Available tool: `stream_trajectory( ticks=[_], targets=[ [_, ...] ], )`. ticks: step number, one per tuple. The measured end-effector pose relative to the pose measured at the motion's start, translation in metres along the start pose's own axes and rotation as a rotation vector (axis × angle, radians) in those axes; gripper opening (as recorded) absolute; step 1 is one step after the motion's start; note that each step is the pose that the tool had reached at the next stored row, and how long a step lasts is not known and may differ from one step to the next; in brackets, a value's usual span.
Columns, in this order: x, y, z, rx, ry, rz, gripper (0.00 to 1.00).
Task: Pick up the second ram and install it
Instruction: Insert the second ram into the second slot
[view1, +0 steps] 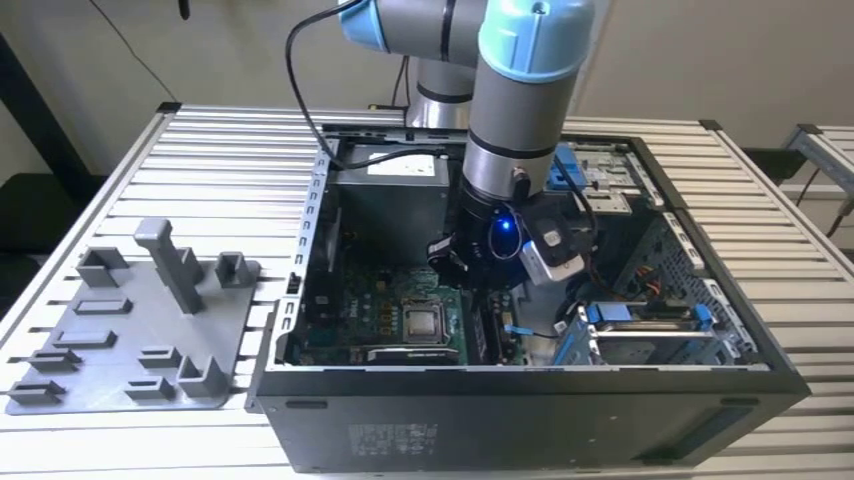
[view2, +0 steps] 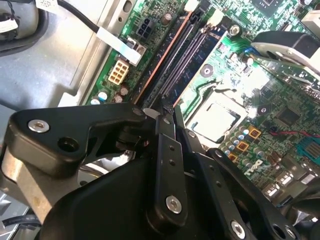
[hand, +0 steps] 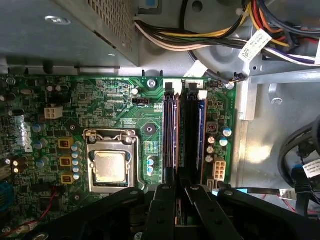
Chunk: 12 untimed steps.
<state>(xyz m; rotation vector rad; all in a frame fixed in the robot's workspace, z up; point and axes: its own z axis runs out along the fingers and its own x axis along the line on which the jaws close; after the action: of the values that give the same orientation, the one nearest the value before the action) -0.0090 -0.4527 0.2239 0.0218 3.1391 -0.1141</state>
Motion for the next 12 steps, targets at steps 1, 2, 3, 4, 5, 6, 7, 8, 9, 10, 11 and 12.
stream_trajectory(
  ticks=[1,2,3,4,5,6,7,8,9,10,11,12],
  targets=[
    [0.0,-0.0002,-0.0001,-0.0003,0.0,0.0,0.14],
    [-0.0001,-0.0005,-0.0003,-0.0006,0.0,0.0,0.14],
    [-0.0001,-0.0008,-0.0003,-0.0008,0.0,0.0,0.14],
    [-0.0001,-0.0014,-0.0005,-0.0002,0.0001,0.0,0.14],
    [-0.0001,-0.0018,-0.0007,0.0002,0.0001,0.0,0.14],
    [-0.0001,-0.0021,-0.0008,0.0001,0.0001,0.0,0.14],
    [-0.0001,-0.0022,-0.0008,0.0001,0.0001,0.0,0.14],
    [-0.0001,-0.0022,-0.0008,0.0,0.0001,0.0,0.14],
    [-0.0002,-0.0022,-0.0008,0.0001,0.0001,0.0,0.14],
    [-0.0002,-0.0022,-0.0008,0.0001,0.0001,0.0,0.14],
    [-0.0001,-0.0023,-0.0008,-0.0005,0.0001,0.0,0.14],
    [-0.0002,-0.0023,-0.0009,-0.0016,0.0002,0.0,0.14]
  ],
)
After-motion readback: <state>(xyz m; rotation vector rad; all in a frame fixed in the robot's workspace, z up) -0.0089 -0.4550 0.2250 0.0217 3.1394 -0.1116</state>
